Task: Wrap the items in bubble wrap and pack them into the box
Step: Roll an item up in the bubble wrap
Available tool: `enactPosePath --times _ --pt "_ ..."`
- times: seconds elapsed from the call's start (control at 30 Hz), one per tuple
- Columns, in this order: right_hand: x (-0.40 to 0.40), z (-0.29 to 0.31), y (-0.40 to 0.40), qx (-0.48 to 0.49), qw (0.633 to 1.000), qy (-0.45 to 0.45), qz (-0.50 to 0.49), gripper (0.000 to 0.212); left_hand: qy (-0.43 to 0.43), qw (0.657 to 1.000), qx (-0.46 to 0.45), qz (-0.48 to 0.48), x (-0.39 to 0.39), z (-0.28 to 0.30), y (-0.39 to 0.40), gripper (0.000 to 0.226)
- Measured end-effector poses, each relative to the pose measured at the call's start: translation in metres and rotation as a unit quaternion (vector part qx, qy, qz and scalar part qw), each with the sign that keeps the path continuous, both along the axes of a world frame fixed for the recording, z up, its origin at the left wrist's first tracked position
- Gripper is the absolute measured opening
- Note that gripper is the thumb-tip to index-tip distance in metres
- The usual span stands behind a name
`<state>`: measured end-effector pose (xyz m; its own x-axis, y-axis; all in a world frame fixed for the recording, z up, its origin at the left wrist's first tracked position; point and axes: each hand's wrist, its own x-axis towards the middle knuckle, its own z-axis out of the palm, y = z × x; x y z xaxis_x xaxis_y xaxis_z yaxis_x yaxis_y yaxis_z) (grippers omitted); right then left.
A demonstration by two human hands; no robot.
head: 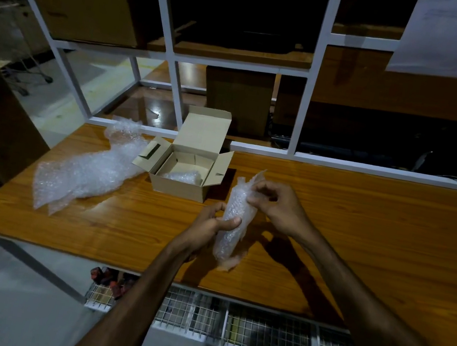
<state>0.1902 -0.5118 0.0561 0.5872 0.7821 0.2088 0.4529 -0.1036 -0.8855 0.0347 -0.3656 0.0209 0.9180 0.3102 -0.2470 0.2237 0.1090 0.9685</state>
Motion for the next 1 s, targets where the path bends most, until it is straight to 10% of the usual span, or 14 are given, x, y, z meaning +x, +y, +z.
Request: enactPosePath --times 0.5,0.77,1.0 --pt "0.004 0.002 0.006 -0.072 0.997 0.018 -0.002 0.008 0.011 0.999 0.030 -0.009 0.006 -0.004 0.002 0.062" --pt "-0.021 0.003 0.000 -0.148 0.955 -0.256 -0.011 0.047 -0.032 0.999 0.021 0.010 0.013 -0.001 0.004 0.050" --pt "-0.014 0.000 0.002 -0.147 0.967 -0.202 -0.057 0.052 -0.034 0.999 -0.001 0.013 0.017 0.000 0.004 0.049"
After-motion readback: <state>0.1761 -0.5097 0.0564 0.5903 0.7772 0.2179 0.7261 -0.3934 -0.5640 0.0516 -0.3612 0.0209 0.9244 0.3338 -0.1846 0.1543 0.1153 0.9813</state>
